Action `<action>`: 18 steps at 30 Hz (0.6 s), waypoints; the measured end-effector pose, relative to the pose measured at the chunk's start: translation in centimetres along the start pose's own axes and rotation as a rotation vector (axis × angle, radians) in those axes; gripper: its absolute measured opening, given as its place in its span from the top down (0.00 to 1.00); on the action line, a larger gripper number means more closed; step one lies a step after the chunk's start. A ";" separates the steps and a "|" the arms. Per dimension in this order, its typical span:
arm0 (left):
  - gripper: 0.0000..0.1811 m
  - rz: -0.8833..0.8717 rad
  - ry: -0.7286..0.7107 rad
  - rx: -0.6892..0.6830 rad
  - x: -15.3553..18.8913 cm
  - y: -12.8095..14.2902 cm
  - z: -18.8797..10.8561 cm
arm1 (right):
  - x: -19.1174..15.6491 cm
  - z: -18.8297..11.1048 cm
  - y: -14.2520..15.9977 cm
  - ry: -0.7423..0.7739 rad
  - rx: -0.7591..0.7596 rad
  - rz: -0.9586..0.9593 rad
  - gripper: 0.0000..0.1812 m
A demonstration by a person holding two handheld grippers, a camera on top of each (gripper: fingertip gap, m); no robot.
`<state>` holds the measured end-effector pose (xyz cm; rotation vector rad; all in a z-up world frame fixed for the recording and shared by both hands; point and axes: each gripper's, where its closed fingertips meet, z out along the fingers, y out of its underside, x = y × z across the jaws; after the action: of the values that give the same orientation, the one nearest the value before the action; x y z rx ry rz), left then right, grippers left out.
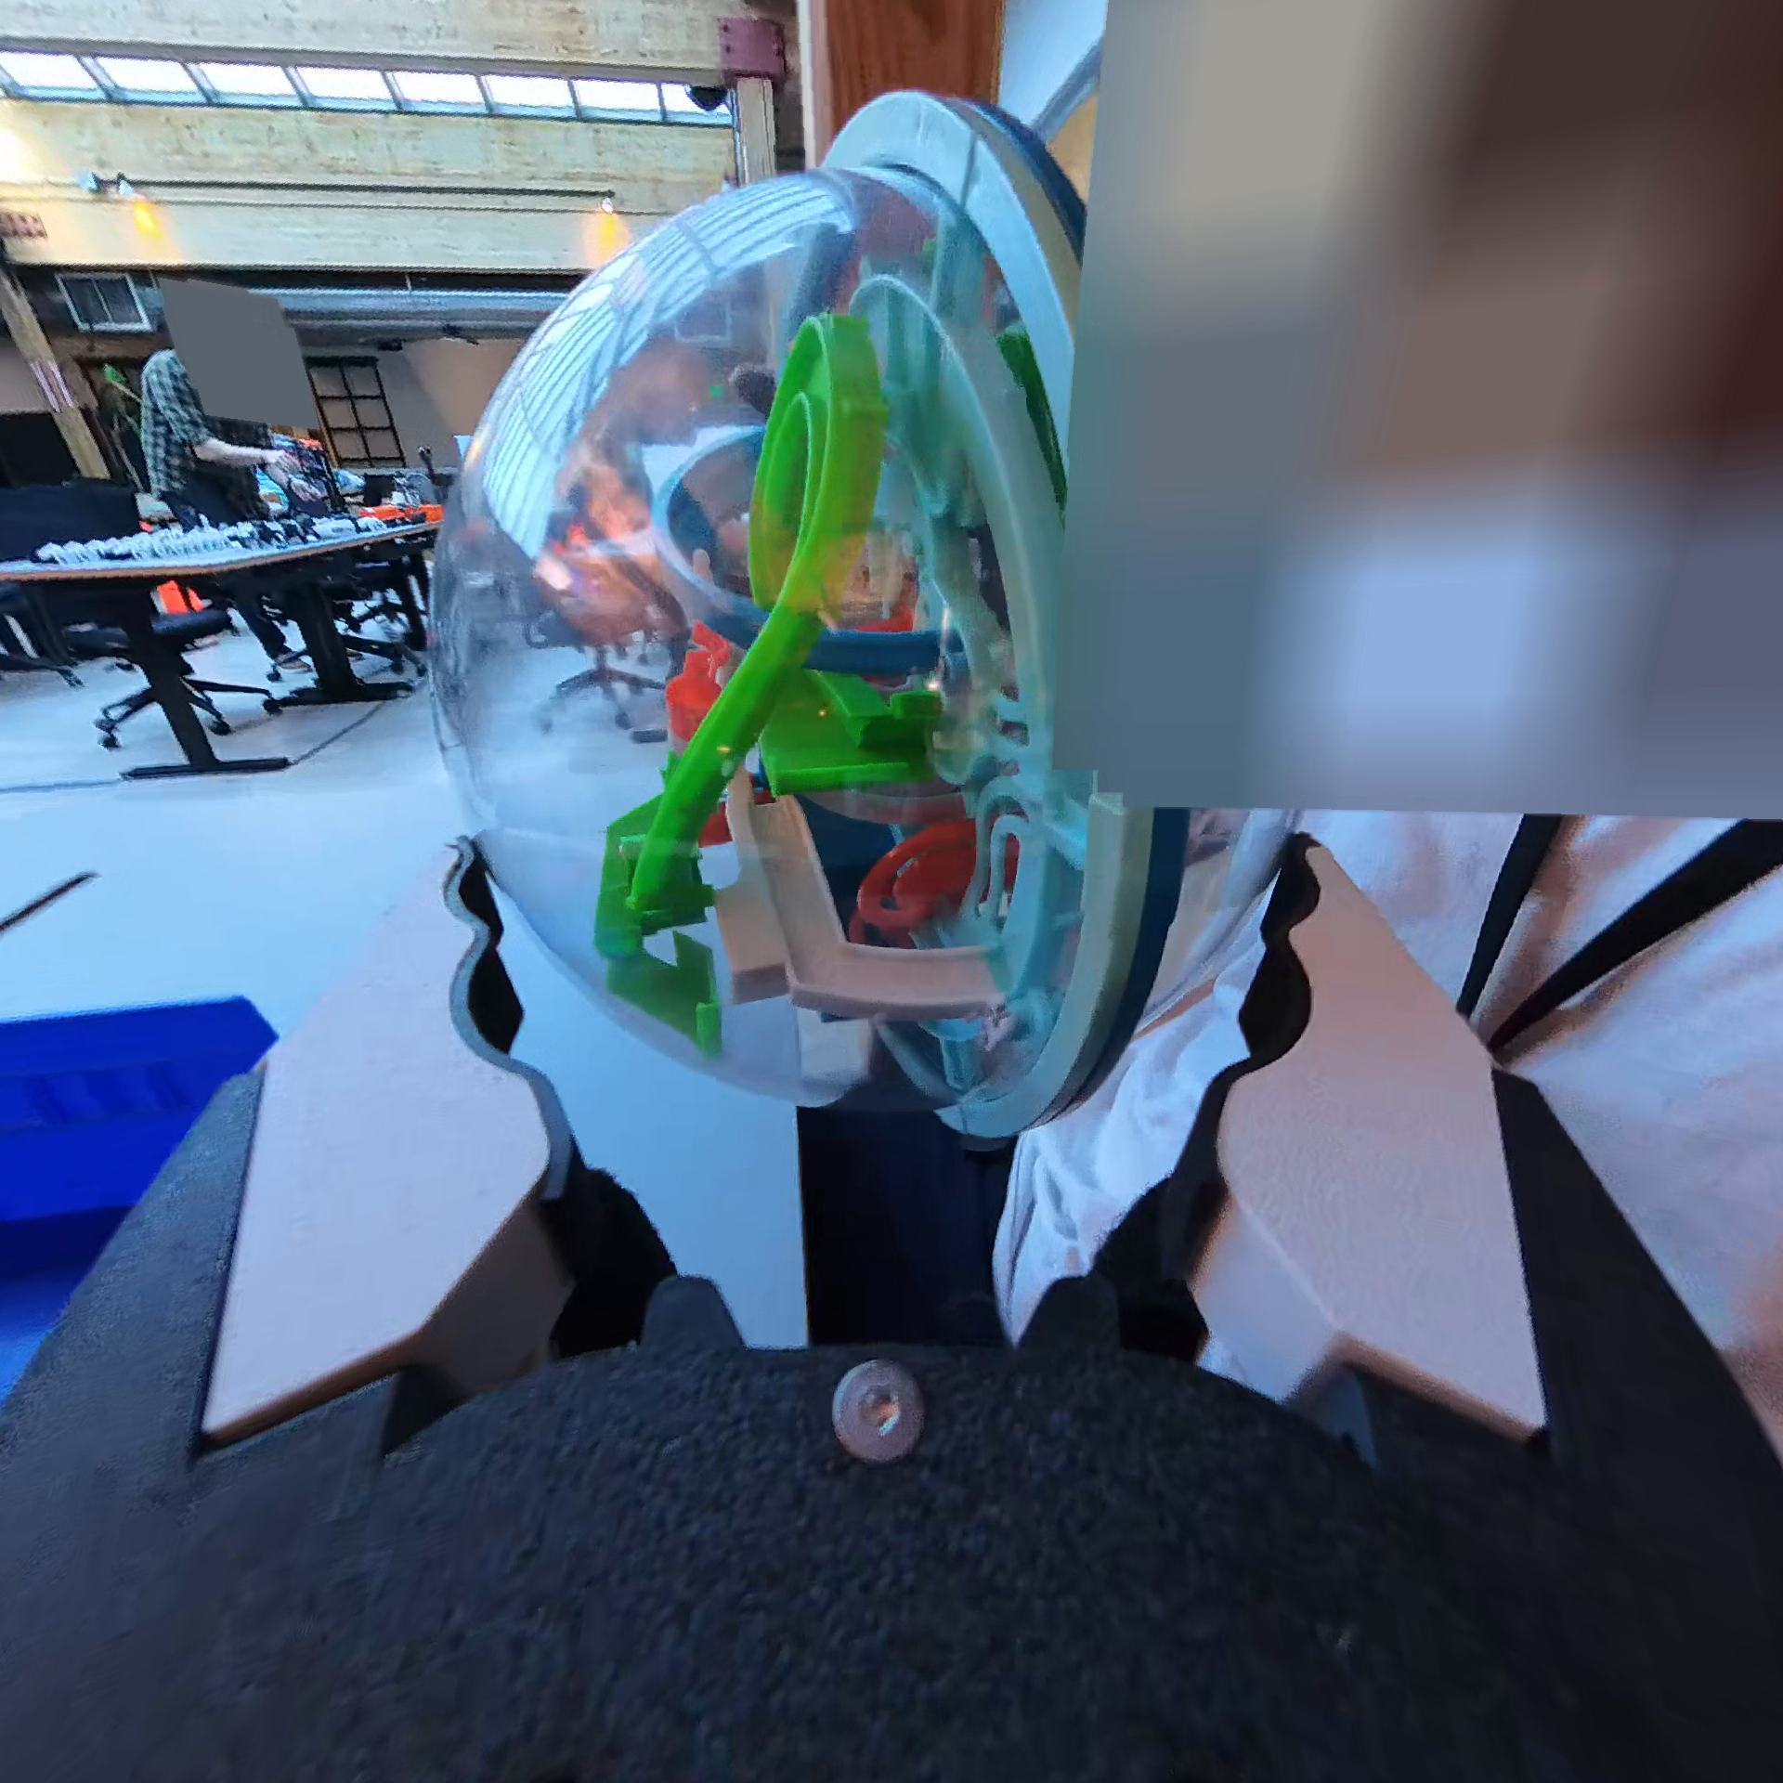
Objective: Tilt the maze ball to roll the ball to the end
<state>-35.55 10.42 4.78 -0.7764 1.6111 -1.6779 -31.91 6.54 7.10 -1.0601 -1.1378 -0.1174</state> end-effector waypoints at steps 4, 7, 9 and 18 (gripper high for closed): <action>0.17 -0.072 -0.049 0.016 -2.3 0.0 -0.6 | 1.1 1.0 2.9 0.017 -0.070 0.104 0.15; 0.17 -0.108 -0.003 0.036 -1.4 -0.3 -0.5 | 1.1 0.8 1.0 0.005 0.019 0.115 0.15; 0.17 -0.167 -0.017 0.050 -2.1 -0.4 -0.7 | 1.6 1.1 1.8 0.004 -0.008 0.179 0.15; 0.17 -0.312 -0.107 0.065 -5.3 0.9 -1.2 | 2.0 1.9 6.4 -0.013 -0.133 0.362 0.16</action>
<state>-33.32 15.35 4.02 -1.1100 1.4101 -1.8575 -28.68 12.24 4.65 -1.3707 -0.9425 0.1018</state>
